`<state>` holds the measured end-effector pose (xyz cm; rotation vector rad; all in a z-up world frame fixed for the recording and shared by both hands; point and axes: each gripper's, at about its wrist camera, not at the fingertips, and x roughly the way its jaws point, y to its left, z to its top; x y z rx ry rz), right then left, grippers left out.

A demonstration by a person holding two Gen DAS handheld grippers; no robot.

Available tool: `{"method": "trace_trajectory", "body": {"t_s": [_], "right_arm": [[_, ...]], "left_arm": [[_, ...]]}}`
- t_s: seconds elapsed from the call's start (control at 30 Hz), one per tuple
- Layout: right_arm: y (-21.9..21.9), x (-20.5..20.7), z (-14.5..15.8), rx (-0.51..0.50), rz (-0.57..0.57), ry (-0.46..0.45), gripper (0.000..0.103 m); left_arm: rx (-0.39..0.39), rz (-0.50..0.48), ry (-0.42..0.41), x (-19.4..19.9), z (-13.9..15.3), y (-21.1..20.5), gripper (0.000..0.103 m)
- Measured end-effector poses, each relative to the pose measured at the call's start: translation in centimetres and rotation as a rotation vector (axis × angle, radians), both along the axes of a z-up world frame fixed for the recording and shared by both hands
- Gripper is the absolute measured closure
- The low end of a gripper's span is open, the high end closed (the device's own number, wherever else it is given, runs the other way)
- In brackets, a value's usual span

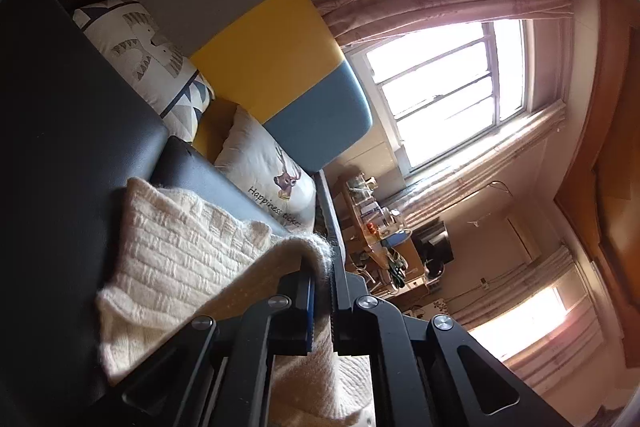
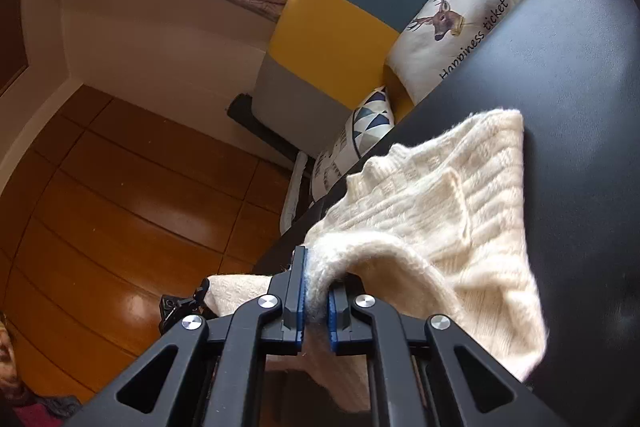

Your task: Fold clothes

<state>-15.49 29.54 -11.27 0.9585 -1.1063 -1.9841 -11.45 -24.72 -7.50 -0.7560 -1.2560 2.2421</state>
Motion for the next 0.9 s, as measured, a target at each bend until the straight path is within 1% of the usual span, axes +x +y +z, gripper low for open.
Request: {"method": "trace_trajectory", "body": {"t_s": [0.1, 0.17, 0.23, 0.27, 0.3, 0.33, 0.4, 0.43, 0.5, 0.63, 0.77, 0.83, 0.9], "right_arm": [[0.4, -3.2, -0.9, 0.006, -0.035, -0.043, 0.096], [0.3, -5.3, -2.0, 0.029, -0.053, -0.082, 0.096], [0.4, -6.9, -3.5, 0.035, -0.070, -0.130, 0.096], [0.6, -7.4, -4.3, 0.049, -0.074, -0.166, 0.096], [0.7, -7.9, -5.1, 0.062, -0.079, -0.203, 0.095], [0.9, -8.2, -5.9, 0.069, -0.082, -0.233, 0.093], [1.2, -8.0, -7.4, 0.057, -0.081, -0.272, 0.094], [1.4, -7.9, -8.2, 0.051, -0.080, -0.292, 0.096], [1.7, -7.6, -9.4, 0.043, -0.079, -0.323, 0.097], [1.4, -5.0, -9.5, 0.081, -0.039, -0.312, 0.097], [2.0, -1.2, -9.2, 0.108, -0.012, -0.321, 0.097], [2.7, 0.4, -9.1, 0.090, -0.012, -0.334, 0.096], [3.6, 1.4, -8.9, 0.017, -0.012, -0.338, 0.088]], "left_arm": [[0.011, 0.034, -0.087, -4.1, -2.2, -0.2, 0.098], [0.015, 0.060, -0.148, -6.6, -4.2, -0.3, 0.098], [0.018, 0.063, -0.217, -8.8, -6.4, -0.2, 0.098], [0.008, 0.080, -0.271, -9.6, -7.7, -0.2, 0.098], [0.011, 0.076, -0.309, -10.2, -8.9, -0.2, 0.098], [0.007, 0.074, -0.334, -10.2, -9.9, -0.1, 0.098], [-0.003, 0.073, -0.382, -10.2, -11.7, 0.0, 0.097], [0.004, 0.074, -0.379, -9.8, -12.0, -0.1, 0.097], [-0.013, 0.073, -0.371, -8.6, -11.9, 0.1, 0.097], [-0.075, 0.057, -0.365, -5.8, -11.4, 0.7, 0.097], [-0.052, 0.053, -0.380, -1.2, -11.7, 0.8, 0.097], [-0.055, 0.050, -0.389, 0.8, -11.5, 1.2, 0.097], [-0.051, 0.028, -0.395, 2.0, -11.1, 1.5, 0.097]]}}
